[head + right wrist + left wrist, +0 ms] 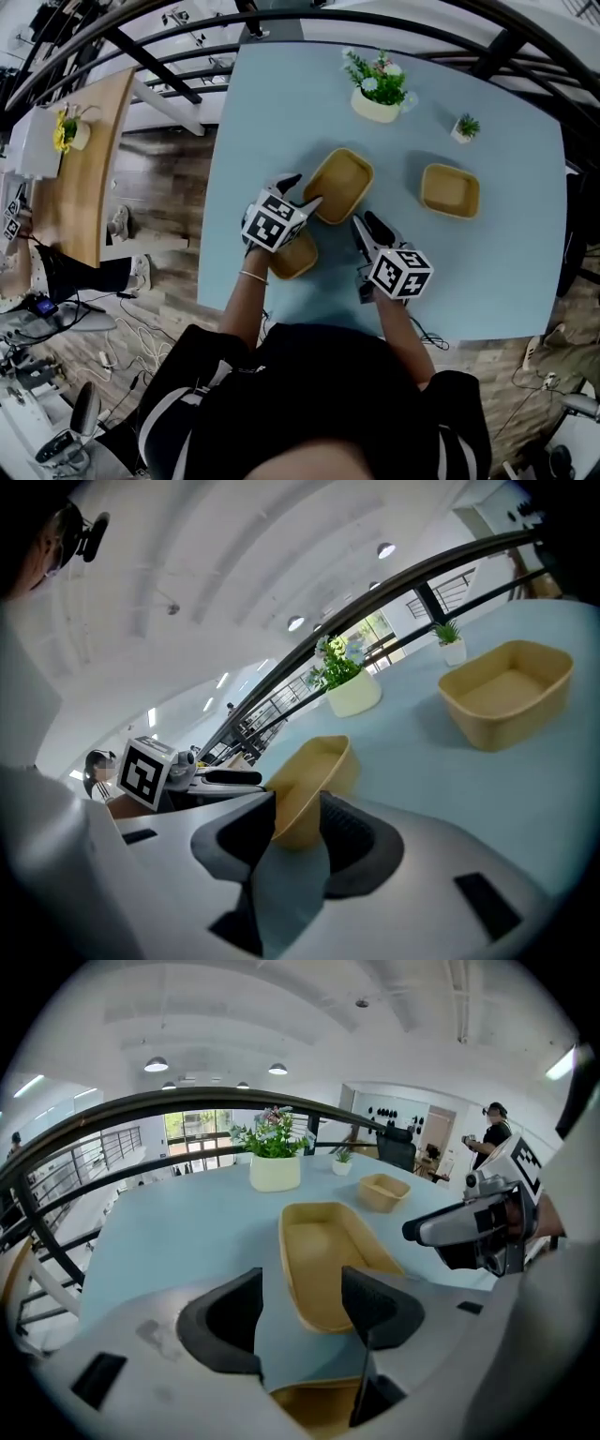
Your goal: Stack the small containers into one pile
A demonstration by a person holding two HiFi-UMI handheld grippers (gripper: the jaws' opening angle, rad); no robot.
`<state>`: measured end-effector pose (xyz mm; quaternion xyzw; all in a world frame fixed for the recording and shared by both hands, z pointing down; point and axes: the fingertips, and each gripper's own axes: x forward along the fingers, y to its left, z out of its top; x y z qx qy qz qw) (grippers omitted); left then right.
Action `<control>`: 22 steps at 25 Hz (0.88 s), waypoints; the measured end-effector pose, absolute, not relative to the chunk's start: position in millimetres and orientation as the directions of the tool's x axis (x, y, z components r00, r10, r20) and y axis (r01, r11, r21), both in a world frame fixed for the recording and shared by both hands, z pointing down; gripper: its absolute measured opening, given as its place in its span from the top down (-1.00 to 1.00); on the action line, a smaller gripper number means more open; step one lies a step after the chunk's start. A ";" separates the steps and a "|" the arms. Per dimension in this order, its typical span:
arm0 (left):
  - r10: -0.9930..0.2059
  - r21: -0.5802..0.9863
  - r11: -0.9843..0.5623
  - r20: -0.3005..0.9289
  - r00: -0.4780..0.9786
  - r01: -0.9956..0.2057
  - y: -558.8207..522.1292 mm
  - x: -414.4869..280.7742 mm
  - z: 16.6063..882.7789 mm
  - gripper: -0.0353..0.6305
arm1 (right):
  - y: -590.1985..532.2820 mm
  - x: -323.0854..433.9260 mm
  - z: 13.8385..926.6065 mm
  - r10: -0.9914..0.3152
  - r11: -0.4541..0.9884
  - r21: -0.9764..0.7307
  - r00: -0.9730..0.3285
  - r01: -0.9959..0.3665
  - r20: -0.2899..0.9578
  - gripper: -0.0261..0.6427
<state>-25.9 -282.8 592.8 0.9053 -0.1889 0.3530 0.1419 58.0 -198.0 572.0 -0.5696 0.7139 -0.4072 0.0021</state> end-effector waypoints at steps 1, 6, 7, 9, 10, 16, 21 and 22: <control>-0.236 0.112 -0.894 0.704 0.669 -0.433 -283.3 -24.5 595.2 0.17 | -199.4 57.2 574.8 -0.813 0.010 -0.592 -0.350 -0.806 0.464 0.47; -0.200 0.090 -0.916 0.741 0.641 -0.391 -285.4 -15.2 598.5 0.17 | -208.1 55.5 590.2 -0.796 -0.038 -0.606 -0.343 -0.794 0.499 0.41; -0.197 0.080 -0.920 0.751 0.630 -0.383 -286.1 -14.8 601.1 0.17 | -209.7 54.3 593.2 -0.790 -0.043 -0.608 -0.346 -0.793 0.506 0.40; -0.185 0.057 -0.933 0.774 0.606 -0.356 -283.6 -14.3 607.7 0.17 | -210.5 50.4 598.8 -0.778 -0.049 -0.612 -0.355 -0.789 0.519 0.40; -0.178 0.044 -0.940 0.782 0.597 -0.339 -281.4 -13.4 610.1 0.17 | -210.4 48.5 601.3 -0.772 -0.051 -0.615 -0.360 -0.787 0.524 0.40; -0.161 0.004 -0.961 0.806 0.570 -0.277 -268.7 -2.4 610.0 0.17 | -206.0 46.4 602.6 -0.756 -0.046 -0.628 -0.384 -0.777 0.531 0.40; -0.151 0.034 -0.957 0.787 0.598 -0.287 -266.5 8.2 605.5 0.17 | -209.8 45.4 600.2 -0.751 -0.030 -0.628 -0.398 -0.777 0.528 0.42; -0.154 0.039 -0.955 0.782 0.604 -0.294 -267.4 8.7 604.6 0.17 | -210.8 45.3 600.1 -0.751 -0.028 -0.627 -0.398 -0.779 0.528 0.42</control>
